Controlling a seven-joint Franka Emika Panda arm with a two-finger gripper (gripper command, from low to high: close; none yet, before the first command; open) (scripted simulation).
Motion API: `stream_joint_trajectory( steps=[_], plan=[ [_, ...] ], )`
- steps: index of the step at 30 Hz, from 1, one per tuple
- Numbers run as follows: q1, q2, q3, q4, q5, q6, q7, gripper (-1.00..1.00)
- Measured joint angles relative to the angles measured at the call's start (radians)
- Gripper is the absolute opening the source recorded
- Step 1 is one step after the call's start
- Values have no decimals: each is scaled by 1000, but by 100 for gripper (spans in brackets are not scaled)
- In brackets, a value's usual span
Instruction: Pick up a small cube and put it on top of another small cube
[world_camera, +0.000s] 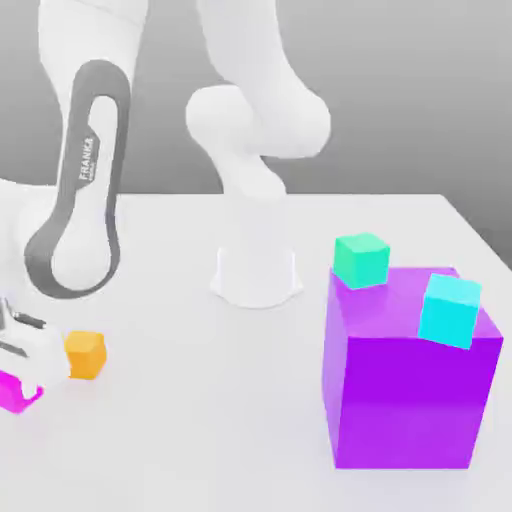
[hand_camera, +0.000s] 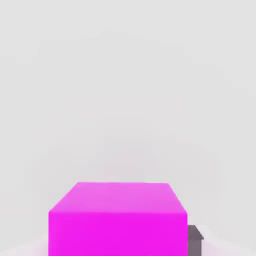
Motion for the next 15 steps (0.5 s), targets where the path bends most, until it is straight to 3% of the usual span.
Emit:
stream_joint_trajectory(
  steps=[5, 11, 15],
  plan=[
    [169, -152, 120, 37, -65, -174, 174, -100],
    [476, -336, 277, 97, -124, -404, 391, -100],
    [579, -454, 401, 138, -157, -562, 537, -100]
  ],
)
